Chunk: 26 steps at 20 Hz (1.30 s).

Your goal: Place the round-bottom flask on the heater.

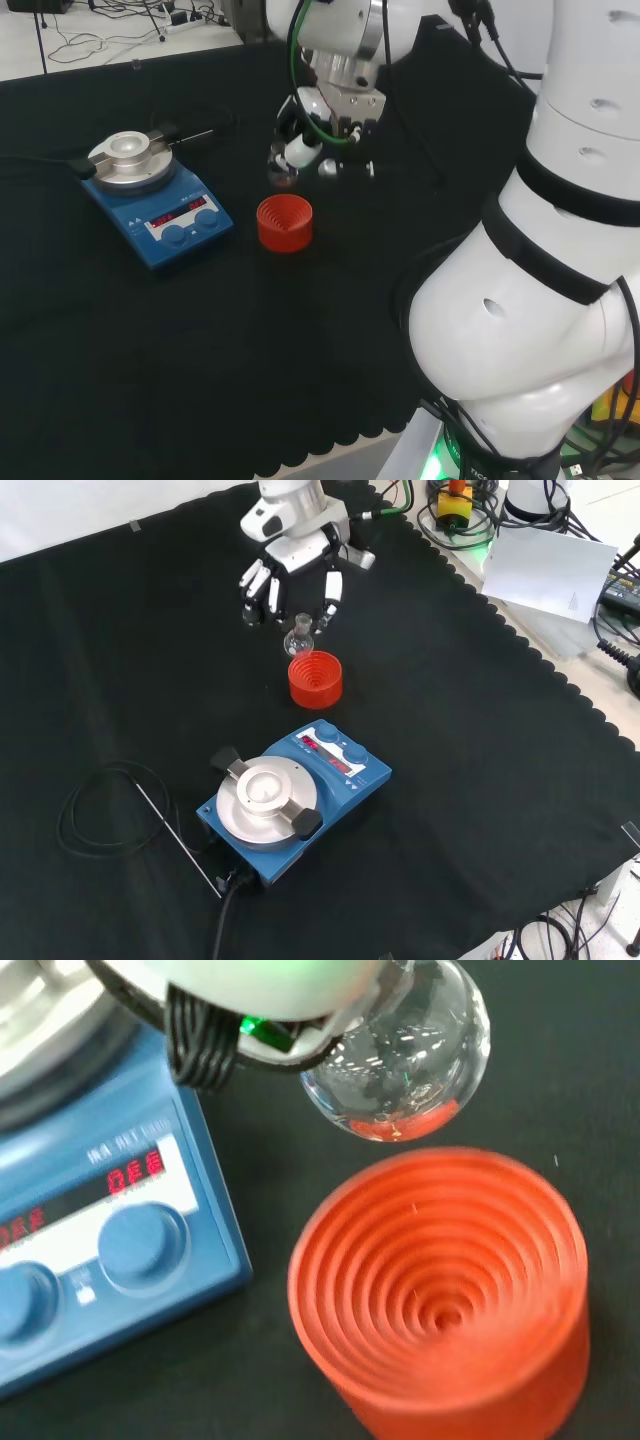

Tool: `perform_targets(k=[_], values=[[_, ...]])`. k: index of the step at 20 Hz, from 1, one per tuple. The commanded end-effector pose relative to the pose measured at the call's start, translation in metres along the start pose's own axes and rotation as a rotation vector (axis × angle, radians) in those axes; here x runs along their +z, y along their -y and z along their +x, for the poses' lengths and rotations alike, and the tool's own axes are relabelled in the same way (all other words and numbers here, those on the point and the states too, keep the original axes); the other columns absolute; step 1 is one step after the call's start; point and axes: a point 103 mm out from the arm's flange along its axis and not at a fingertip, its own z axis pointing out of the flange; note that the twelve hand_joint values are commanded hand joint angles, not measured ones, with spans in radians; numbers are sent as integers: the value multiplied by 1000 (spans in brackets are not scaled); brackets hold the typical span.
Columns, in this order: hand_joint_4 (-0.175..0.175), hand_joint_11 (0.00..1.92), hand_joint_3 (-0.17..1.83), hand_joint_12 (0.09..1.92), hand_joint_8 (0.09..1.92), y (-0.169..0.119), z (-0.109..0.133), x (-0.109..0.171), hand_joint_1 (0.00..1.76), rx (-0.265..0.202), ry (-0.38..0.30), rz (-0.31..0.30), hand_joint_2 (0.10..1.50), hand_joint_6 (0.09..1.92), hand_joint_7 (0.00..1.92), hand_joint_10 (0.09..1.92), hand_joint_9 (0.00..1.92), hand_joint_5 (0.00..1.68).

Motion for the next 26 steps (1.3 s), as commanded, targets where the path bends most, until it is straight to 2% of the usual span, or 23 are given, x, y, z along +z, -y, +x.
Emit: perform_targets(k=[1,7,10,14,26], values=[[65,320,802,1345,673,-2,25,-34,1122,-29,18,-13,639,948,353,613,586,1156],[61,321,805,1346,674,-30,54,-48,1123,-83,22,-11,637,950,353,614,585,1156],[41,323,822,1347,677,-50,70,-52,1128,-111,20,4,629,957,352,618,584,1157],[35,324,827,1347,677,-76,96,-55,1129,-154,28,23,627,959,351,619,583,1158],[32,328,831,1348,678,-127,161,-42,1130,-272,52,79,625,960,350,621,583,1158]])
